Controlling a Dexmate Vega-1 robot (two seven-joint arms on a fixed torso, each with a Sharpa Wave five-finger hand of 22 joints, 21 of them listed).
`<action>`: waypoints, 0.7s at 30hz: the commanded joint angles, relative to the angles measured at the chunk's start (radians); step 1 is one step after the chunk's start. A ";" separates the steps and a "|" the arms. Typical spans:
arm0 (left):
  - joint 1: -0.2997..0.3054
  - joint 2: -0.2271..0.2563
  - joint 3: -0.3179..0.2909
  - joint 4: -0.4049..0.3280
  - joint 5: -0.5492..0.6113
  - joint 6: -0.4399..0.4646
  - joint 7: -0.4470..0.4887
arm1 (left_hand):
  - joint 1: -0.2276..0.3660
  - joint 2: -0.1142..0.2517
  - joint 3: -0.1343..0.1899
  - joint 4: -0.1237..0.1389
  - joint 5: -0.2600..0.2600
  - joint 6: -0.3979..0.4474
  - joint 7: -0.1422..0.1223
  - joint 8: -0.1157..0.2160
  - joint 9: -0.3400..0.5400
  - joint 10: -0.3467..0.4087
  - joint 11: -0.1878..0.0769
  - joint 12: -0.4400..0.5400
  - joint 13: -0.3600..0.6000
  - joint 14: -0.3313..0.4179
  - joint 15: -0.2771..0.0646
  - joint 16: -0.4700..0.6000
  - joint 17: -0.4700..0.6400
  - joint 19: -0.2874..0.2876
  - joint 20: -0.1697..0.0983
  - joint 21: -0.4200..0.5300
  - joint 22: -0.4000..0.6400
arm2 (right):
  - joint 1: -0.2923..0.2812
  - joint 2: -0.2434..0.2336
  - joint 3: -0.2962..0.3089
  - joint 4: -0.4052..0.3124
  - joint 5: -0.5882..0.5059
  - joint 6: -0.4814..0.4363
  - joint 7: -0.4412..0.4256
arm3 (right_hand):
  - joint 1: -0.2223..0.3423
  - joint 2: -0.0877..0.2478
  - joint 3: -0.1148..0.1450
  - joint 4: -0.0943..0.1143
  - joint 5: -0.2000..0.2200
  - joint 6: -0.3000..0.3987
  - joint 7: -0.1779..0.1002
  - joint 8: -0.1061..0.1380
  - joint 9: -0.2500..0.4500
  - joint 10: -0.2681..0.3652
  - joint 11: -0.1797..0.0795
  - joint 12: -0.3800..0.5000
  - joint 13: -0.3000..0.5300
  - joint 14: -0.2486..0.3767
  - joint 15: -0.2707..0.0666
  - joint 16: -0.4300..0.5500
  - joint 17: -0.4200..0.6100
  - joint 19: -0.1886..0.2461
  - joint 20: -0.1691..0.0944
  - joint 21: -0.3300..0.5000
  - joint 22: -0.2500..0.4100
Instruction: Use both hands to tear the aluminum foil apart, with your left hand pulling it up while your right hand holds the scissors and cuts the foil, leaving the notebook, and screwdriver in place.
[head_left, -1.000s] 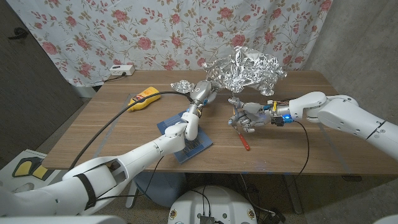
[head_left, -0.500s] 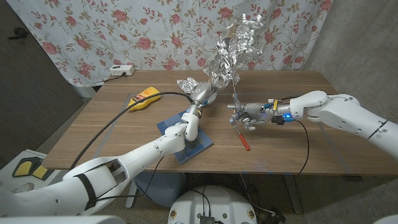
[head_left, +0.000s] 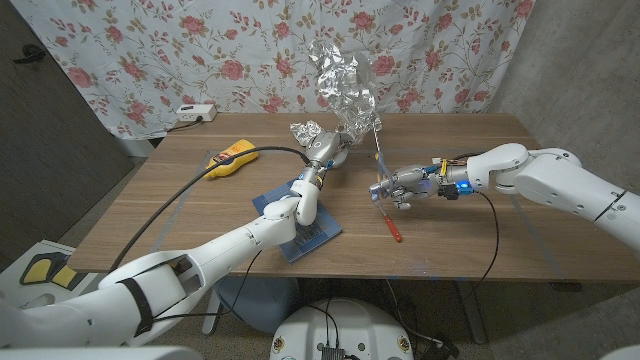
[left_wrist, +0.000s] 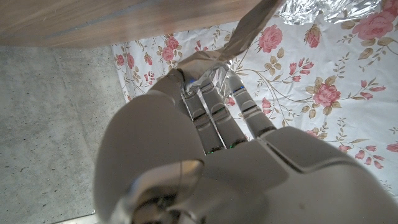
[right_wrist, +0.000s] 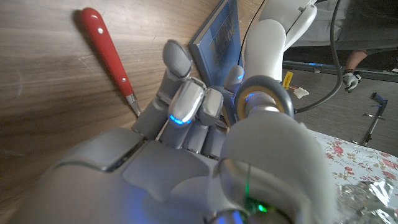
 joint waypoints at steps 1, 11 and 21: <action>0.016 0.005 -0.016 -0.027 -0.012 0.026 -0.017 | 0.009 0.001 -0.003 -0.002 0.001 0.004 0.002 0.004 0.002 0.018 -0.011 0.006 0.048 -0.014 -0.015 -0.004 0.006 -0.001 0.000 0.006 0.004 | 0.009 0.007 -0.007 0.013 0.011 -0.013 0.015 | -0.005 0.015 0.017 0.026 -0.007 0.032 0.019 -0.004 0.000 0.000 -0.004 -0.003 0.001 -0.002 0.000 -0.003 0.000 0.014 -0.021 0.014 -0.016; 0.040 0.010 -0.039 -0.063 -0.042 0.059 -0.040 | 0.010 0.001 -0.004 -0.002 0.002 0.002 0.005 0.002 0.002 0.018 -0.011 0.004 0.051 -0.013 -0.015 -0.005 0.007 -0.004 0.001 0.009 0.003 | 0.016 0.018 -0.016 0.030 0.007 0.000 0.037 | -0.122 -0.034 -0.007 0.069 -0.046 0.047 0.030 -0.011 -0.010 0.024 -0.005 -0.002 0.001 0.013 0.000 0.001 0.001 0.048 -0.021 0.034 -0.050; 0.035 0.011 -0.049 -0.063 -0.052 0.086 -0.051 | 0.011 0.001 -0.005 -0.002 0.003 0.000 0.005 0.000 0.003 0.015 -0.011 0.003 0.060 -0.013 -0.016 -0.007 0.008 -0.007 0.004 0.013 0.003 | 0.008 0.014 -0.012 0.030 0.012 0.011 0.042 | -0.282 -0.108 -0.075 0.129 -0.047 0.060 0.044 -0.014 -0.021 0.048 -0.003 -0.002 0.001 0.036 0.000 0.007 0.001 0.086 -0.020 0.054 -0.068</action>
